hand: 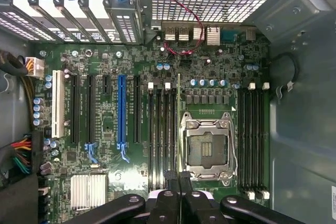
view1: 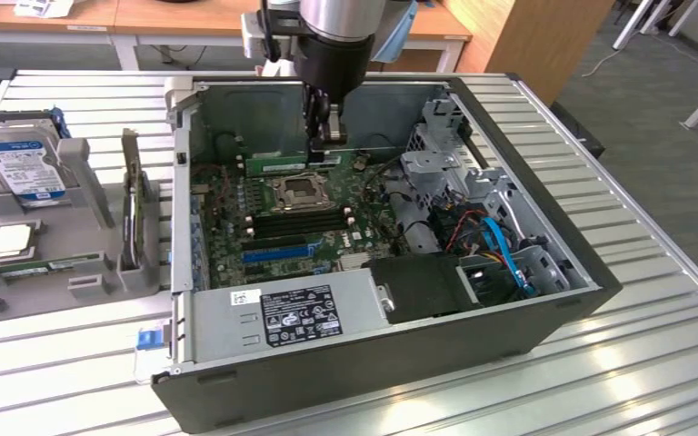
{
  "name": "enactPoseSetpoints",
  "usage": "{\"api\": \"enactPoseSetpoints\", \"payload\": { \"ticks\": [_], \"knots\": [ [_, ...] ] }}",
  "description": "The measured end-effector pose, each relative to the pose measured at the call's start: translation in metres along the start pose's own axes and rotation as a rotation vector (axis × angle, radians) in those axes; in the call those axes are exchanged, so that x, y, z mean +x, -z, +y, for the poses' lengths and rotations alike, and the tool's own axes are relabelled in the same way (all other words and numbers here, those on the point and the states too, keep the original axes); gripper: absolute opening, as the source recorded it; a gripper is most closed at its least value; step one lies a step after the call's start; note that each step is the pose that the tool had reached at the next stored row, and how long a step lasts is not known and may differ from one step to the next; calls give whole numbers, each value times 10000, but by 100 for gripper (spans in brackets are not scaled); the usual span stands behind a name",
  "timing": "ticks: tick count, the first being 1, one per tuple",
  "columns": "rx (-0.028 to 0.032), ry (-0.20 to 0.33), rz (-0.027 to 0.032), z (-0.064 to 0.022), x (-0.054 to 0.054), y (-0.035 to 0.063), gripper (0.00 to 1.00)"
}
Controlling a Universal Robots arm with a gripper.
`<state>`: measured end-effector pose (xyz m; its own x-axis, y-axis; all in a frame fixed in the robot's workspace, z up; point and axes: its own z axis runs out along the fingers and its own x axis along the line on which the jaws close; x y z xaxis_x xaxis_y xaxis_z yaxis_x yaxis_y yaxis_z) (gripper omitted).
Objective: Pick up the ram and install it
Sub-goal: 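Insert the ram into the slot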
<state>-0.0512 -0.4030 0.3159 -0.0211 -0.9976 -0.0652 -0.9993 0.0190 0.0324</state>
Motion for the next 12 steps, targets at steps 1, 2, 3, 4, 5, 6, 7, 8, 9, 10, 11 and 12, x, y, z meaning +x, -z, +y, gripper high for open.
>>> {"api": "enactPoseSetpoints", "payload": {
  "ticks": [1, 2, 3, 4, 5, 6, 7, 8, 9, 10, 11, 12],
  "knots": [
    [0, 0, 0, 0, 0, 0, 12],
    [1, 0, -3, 0, 0, -5, 12],
    [3, 0, -5, 0, 1, -15, 12],
    [2, 0, -5, -1, 1, -25, 12],
    [2, 0, -4, -1, 2, -36, 12],
    [2, 0, -3, -1, 3, -47, 12],
    [2, -1, -3, -2, 4, -58, 12],
    [2, 0, -3, -2, 4, -67, 12],
    [1, 0, -2, -2, 5, -74, 12],
    [1, 0, -3, -3, 5, -80, 12],
    [1, 0, -3, -3, 5, -85, 12],
    [1, 0, -2, -3, 6, -89, 12]
  ]
}}
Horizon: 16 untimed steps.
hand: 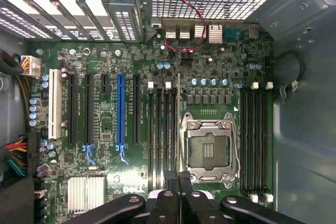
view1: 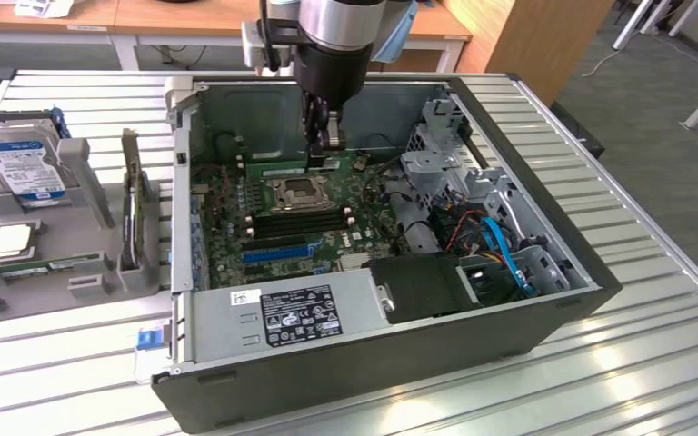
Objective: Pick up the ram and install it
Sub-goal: 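Insert the ram into the slot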
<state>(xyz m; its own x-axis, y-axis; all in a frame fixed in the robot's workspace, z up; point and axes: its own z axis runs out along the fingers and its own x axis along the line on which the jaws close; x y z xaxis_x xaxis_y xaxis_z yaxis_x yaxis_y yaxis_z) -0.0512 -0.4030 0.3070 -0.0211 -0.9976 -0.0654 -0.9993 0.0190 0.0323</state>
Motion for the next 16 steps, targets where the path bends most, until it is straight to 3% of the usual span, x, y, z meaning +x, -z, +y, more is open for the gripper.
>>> {"api": "enactPoseSetpoints", "payload": {
  "ticks": [16],
  "knots": [
    [1, 0, -3, -2, 4, -60, 12]
  ]
}}
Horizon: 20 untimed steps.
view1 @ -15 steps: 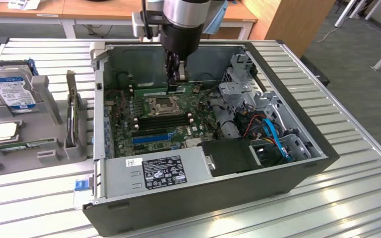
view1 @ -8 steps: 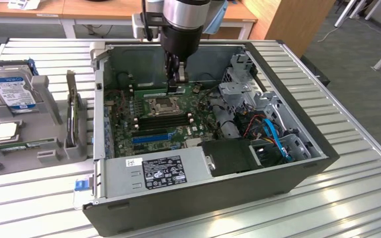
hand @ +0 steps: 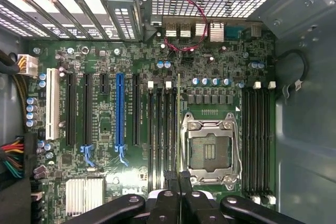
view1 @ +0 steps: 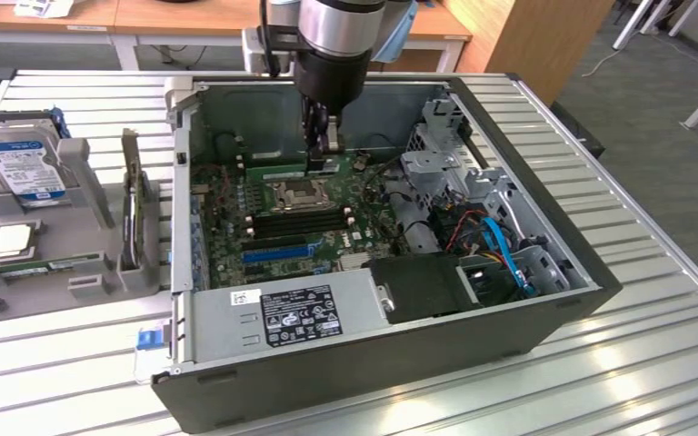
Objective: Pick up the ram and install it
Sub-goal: 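Insert the ram into the slot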
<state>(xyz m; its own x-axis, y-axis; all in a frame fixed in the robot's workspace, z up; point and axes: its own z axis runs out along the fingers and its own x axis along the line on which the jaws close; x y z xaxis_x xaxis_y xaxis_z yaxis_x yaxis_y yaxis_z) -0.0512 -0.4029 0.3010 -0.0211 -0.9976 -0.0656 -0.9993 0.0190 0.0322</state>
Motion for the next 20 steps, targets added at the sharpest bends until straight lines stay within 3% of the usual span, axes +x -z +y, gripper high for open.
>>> {"api": "enactPoseSetpoints", "payload": {
  "ticks": [20],
  "knots": [
    [-1, -1, 2, -5, 10, -151, 12]
  ]
}}
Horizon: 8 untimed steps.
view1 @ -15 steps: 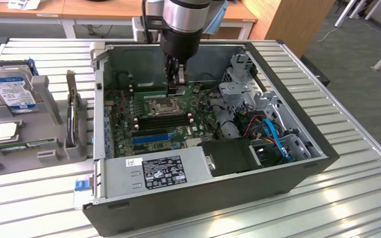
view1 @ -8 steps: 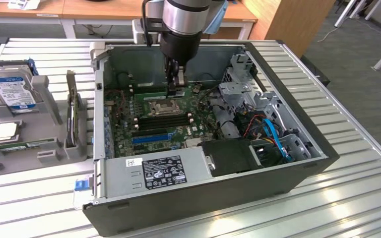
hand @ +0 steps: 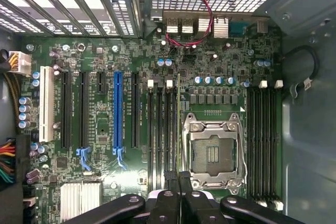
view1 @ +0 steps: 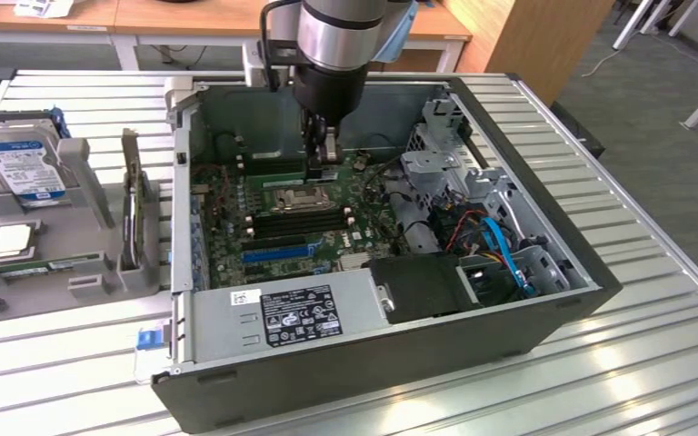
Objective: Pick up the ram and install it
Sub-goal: 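Insert the ram into the slot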
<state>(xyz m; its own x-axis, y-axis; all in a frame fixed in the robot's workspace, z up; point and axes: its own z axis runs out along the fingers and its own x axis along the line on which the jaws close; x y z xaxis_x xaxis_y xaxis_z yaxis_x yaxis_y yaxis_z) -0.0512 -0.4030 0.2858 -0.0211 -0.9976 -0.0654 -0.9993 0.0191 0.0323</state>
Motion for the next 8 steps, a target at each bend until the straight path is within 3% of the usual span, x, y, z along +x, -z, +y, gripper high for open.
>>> {"api": "enactPoseSetpoints", "payload": {
  "ticks": [8],
  "knots": [
    [0, -2, -1, -3, 5, -85, 12]
  ]
}}
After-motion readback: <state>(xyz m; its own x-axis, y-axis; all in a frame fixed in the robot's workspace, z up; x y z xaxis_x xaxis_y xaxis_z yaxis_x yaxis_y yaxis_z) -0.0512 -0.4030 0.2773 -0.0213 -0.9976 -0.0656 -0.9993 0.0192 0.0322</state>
